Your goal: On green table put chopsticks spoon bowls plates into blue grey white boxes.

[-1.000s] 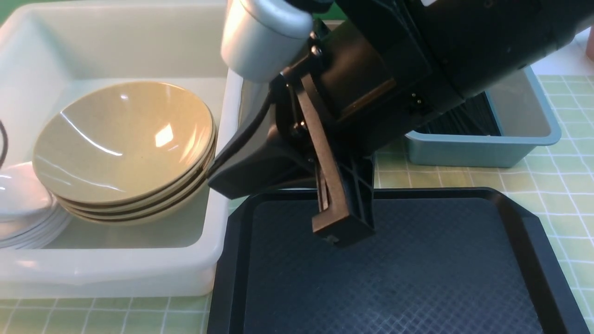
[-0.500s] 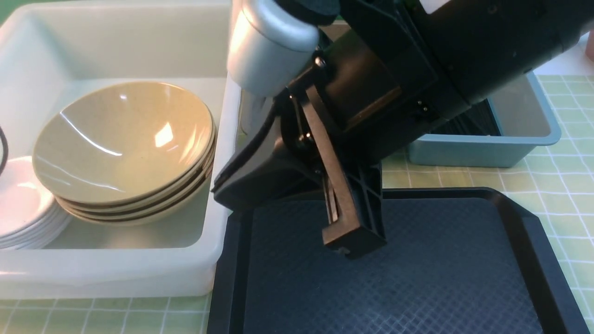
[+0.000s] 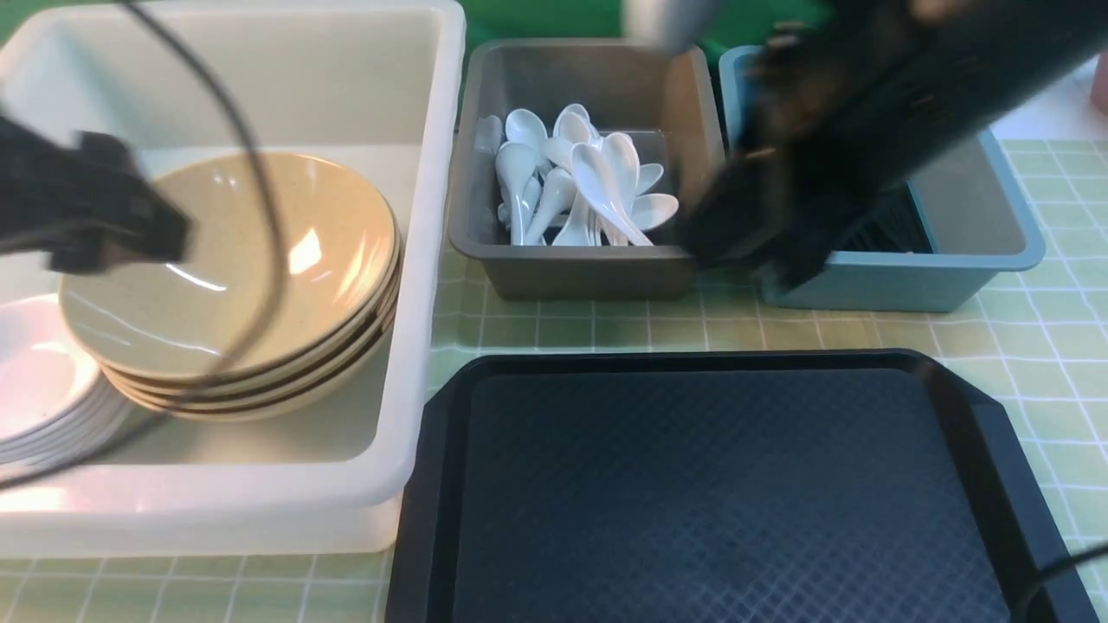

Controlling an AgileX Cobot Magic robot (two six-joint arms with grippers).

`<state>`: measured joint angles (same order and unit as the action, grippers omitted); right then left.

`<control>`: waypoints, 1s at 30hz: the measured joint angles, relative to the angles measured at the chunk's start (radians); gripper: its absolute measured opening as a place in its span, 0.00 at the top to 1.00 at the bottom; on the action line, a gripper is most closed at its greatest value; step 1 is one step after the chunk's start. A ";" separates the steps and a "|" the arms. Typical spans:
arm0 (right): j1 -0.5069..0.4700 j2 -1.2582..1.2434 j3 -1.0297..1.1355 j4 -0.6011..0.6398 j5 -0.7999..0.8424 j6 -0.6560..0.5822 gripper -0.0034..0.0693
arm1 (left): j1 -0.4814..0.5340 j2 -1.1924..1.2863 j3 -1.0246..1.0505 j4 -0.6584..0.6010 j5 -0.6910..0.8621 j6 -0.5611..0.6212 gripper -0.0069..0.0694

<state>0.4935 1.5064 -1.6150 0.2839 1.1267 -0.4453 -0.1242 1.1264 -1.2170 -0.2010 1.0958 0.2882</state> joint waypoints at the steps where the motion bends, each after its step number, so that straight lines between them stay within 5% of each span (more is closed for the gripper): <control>1: -0.041 -0.005 0.005 -0.020 0.026 0.032 0.88 | -0.043 0.000 0.004 -0.008 -0.020 0.008 0.54; 4: -0.159 -0.064 0.072 -0.065 0.039 0.105 0.88 | -0.171 0.000 0.031 -0.019 -0.081 0.014 0.78; 7: -0.237 -0.155 0.157 -0.087 0.036 0.153 0.87 | -0.255 -0.001 0.064 -0.025 -0.096 0.011 0.89; 14: -0.276 -0.450 0.445 -0.152 -0.083 0.238 0.86 | -0.384 -0.036 0.121 -0.008 -0.096 -0.024 0.91; 22: -0.276 -1.016 1.026 -0.155 -0.527 0.234 0.86 | -0.404 -0.186 0.152 0.001 0.014 -0.164 0.91; 30: -0.276 -1.390 1.381 -0.155 -0.801 0.289 0.85 | -0.404 -0.436 0.380 -0.197 -0.057 -0.264 0.91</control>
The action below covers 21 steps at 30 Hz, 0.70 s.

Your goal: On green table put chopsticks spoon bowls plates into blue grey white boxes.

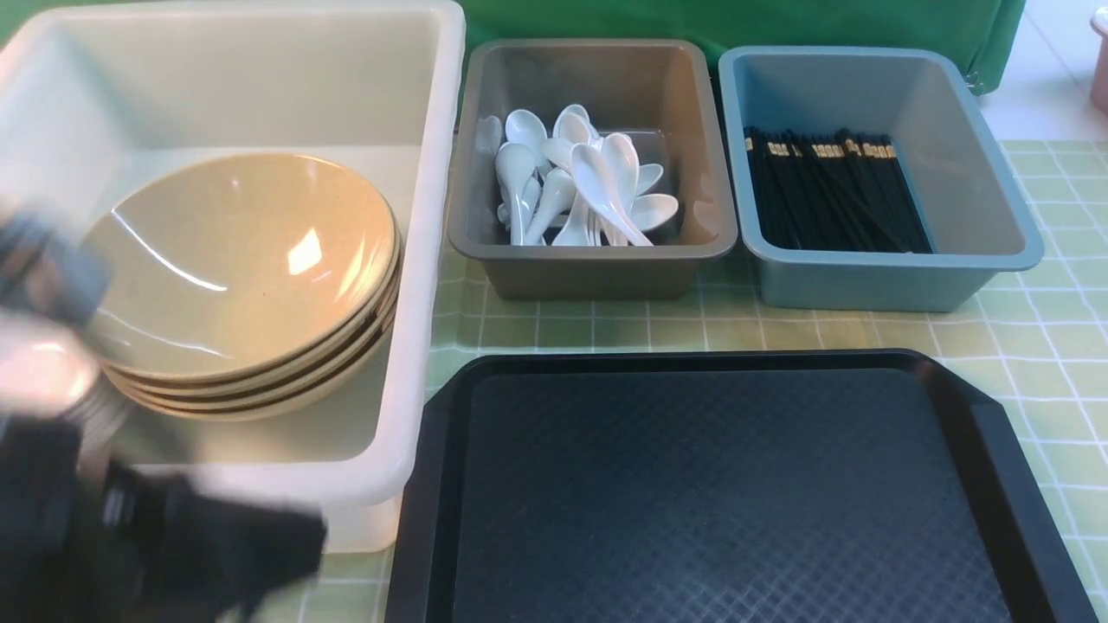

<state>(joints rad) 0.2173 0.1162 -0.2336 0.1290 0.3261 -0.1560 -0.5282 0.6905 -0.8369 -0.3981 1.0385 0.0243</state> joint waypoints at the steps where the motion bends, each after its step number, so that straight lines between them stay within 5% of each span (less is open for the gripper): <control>1: 0.000 -0.042 0.025 0.001 -0.011 0.003 0.84 | 0.000 -0.063 0.071 -0.056 -0.040 -0.004 0.91; 10: 0.000 -0.126 0.065 0.001 -0.056 0.030 0.83 | 0.000 -0.351 0.343 -0.343 -0.114 -0.011 0.91; 21: 0.000 -0.126 0.068 0.001 -0.052 0.030 0.81 | 0.000 -0.468 0.368 -0.371 -0.089 -0.011 0.91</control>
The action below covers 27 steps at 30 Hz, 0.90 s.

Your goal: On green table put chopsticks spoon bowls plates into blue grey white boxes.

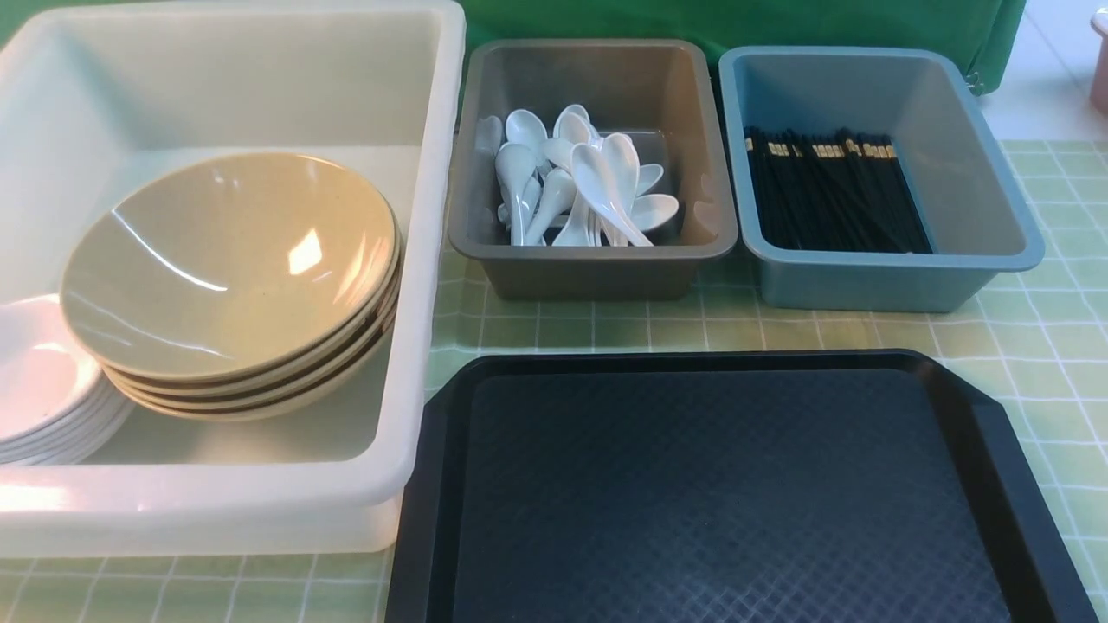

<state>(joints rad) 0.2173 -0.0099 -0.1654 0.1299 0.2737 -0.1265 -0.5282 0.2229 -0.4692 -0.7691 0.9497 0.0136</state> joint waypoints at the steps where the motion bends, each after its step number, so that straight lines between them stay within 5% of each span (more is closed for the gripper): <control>1: 0.000 0.000 0.000 0.000 0.000 0.000 0.81 | 0.000 -0.001 0.000 0.000 0.000 0.000 0.91; 8: 0.000 0.000 0.000 0.000 0.001 0.000 0.80 | 0.000 -0.001 0.000 0.010 0.008 0.022 0.91; 13: 0.000 0.000 0.000 0.000 0.001 0.000 0.80 | 0.018 -0.040 0.029 0.140 -0.032 0.179 0.91; 20: 0.000 0.000 0.000 0.000 0.001 0.000 0.79 | 0.048 -0.057 0.080 0.392 -0.329 0.281 0.91; 27: 0.000 0.000 0.000 0.000 0.001 0.000 0.79 | 0.095 -0.094 0.212 0.591 -0.564 0.166 0.91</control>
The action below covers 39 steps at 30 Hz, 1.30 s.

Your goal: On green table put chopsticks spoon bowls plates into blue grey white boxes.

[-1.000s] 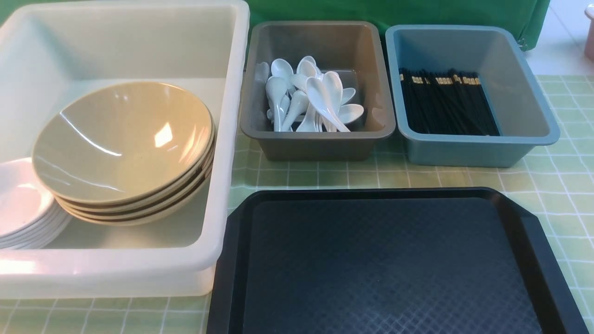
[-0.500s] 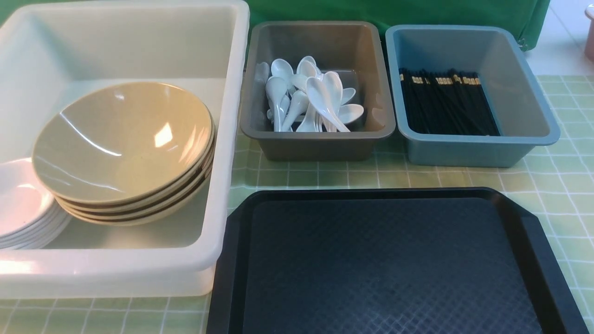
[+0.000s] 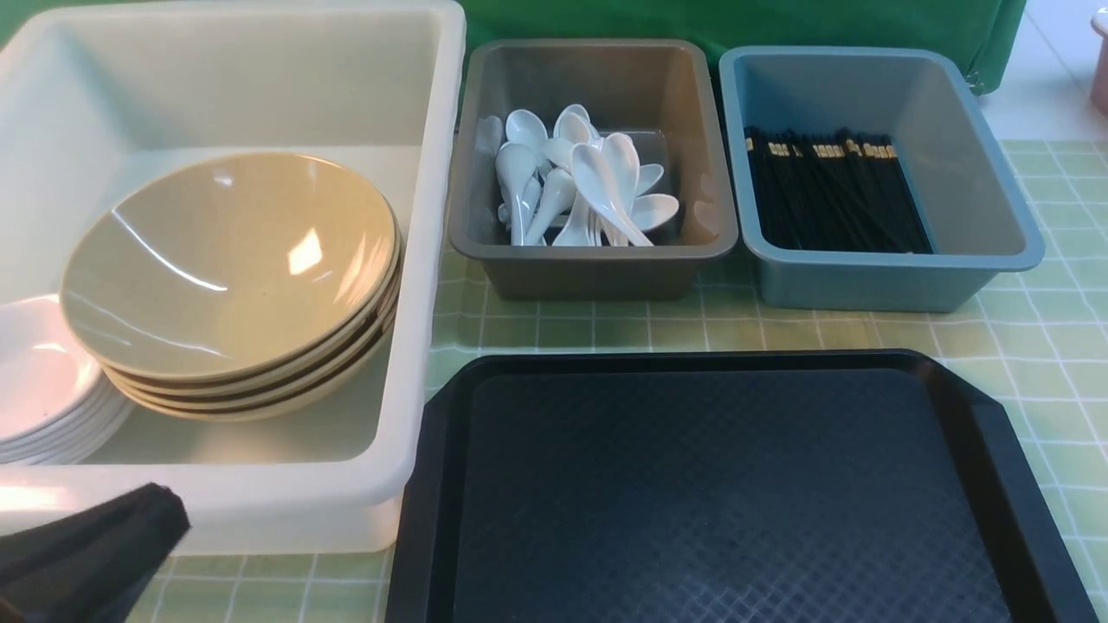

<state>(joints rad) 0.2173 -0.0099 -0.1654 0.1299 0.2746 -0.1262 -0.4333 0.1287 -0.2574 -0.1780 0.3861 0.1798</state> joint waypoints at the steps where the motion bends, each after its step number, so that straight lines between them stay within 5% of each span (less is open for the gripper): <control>1: 0.000 0.000 0.000 0.000 0.000 0.000 0.79 | 0.023 -0.023 0.045 0.033 -0.050 -0.021 0.91; 12: 0.000 0.000 0.000 0.001 0.000 0.000 0.77 | 0.359 -0.141 0.276 0.048 -0.093 -0.055 0.91; 16: 0.000 0.000 0.000 0.001 0.000 0.000 0.77 | 0.409 -0.141 0.282 0.068 -0.044 -0.058 0.91; 39: 0.000 0.000 0.002 0.001 0.000 0.000 0.74 | 0.382 -0.141 0.275 0.119 -0.013 -0.064 0.91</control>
<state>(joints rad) 0.2173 -0.0099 -0.1635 0.1311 0.2749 -0.1262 -0.0512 -0.0123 0.0181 -0.0594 0.3726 0.1162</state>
